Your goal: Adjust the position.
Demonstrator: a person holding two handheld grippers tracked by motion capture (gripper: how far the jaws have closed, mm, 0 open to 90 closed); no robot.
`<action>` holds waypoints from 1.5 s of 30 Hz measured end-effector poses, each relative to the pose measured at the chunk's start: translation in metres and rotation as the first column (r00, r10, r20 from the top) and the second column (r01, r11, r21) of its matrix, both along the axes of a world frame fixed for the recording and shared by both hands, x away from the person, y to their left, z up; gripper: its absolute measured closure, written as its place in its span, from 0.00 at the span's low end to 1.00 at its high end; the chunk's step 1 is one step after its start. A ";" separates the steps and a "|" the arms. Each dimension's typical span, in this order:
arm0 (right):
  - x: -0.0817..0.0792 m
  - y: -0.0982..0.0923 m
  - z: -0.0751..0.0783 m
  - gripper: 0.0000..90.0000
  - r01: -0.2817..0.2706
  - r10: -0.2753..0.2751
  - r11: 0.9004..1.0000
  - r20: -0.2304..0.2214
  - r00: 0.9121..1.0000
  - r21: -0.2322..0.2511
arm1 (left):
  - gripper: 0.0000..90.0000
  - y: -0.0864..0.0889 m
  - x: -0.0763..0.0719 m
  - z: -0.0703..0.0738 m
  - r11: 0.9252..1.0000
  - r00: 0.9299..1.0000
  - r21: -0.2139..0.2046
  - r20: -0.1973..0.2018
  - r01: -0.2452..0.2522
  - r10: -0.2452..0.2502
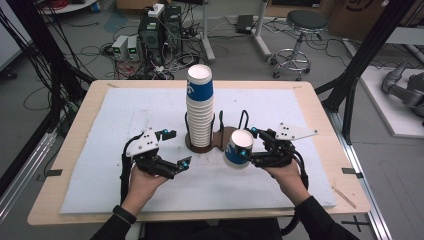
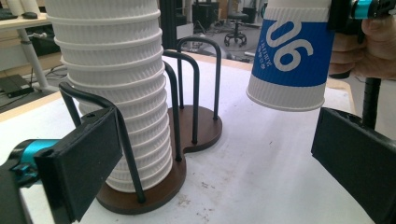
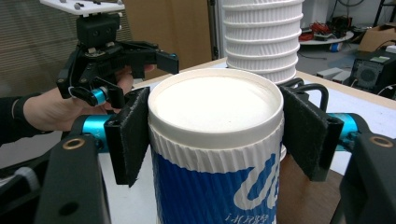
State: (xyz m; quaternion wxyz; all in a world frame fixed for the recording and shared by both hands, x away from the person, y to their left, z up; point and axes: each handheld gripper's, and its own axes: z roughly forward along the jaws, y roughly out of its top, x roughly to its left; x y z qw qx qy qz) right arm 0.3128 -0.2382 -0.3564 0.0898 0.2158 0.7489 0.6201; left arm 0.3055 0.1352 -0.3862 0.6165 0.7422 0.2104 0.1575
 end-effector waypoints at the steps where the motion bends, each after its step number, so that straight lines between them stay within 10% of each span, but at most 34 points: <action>1: 0.000 0.000 0.000 0.33 0.001 -0.001 1.000 0.004 1.000 0.000 | 0.02 0.000 0.000 0.000 1.000 1.000 0.002 -0.005 0.001 -0.001; 21: 0.000 0.007 0.001 0.33 -0.058 0.058 0.998 0.017 0.998 0.000 | 0.02 -0.021 0.001 -0.007 0.994 0.993 0.016 -0.048 0.106 -0.106; 45: -0.008 0.034 -0.005 0.33 -0.164 0.164 0.986 0.008 0.986 -0.021 | 0.02 -0.067 0.000 -0.023 0.969 0.966 -0.013 -0.084 0.245 -0.245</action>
